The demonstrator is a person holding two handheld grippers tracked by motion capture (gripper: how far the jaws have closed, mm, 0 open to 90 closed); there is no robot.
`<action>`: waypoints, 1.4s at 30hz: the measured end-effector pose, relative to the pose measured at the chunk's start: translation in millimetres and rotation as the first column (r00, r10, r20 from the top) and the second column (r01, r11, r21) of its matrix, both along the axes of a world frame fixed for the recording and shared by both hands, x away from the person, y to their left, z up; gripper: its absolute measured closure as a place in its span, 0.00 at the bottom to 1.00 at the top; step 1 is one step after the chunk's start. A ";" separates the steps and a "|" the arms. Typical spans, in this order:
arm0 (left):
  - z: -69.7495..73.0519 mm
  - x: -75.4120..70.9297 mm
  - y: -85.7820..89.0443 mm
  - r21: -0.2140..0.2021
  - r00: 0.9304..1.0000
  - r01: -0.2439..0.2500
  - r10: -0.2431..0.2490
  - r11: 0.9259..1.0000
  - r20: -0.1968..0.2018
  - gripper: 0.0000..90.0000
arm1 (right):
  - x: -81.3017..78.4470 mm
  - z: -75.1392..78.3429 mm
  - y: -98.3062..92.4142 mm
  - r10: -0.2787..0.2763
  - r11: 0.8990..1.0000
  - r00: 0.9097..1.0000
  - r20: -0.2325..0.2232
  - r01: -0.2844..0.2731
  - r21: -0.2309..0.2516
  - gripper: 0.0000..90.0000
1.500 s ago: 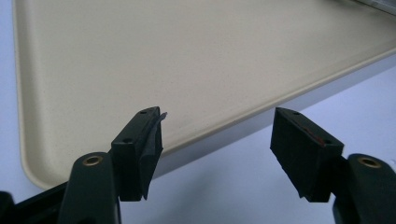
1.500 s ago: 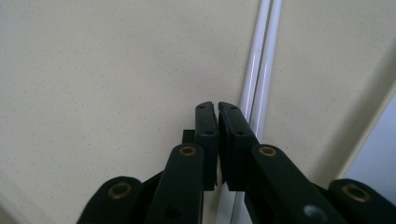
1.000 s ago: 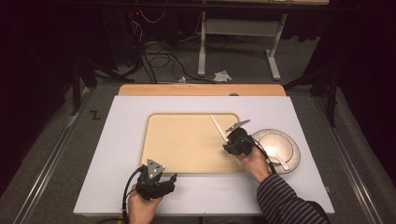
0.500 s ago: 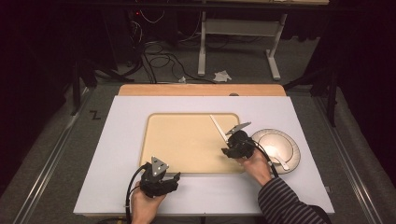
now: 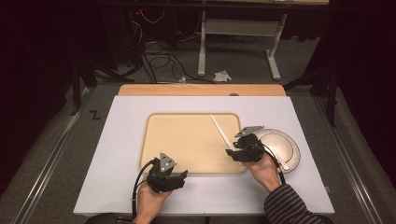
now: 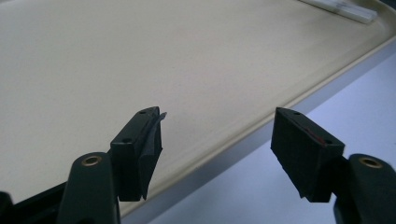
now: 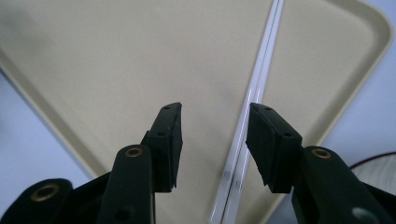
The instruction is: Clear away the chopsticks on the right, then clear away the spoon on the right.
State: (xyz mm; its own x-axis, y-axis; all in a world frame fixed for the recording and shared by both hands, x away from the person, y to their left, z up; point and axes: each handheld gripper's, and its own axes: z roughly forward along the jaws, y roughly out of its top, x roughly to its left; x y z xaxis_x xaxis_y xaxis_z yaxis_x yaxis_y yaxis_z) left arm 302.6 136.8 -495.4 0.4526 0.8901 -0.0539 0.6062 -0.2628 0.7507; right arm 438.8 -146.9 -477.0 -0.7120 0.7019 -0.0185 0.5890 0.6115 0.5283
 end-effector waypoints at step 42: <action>2.4 37.7 -47.1 -0.018 0.971 0.240 -0.240 0.971 0.001 0.38 | -58.4 42.9 -94.8 -0.168 0.973 0.977 0.133 0.143 0.180 0.63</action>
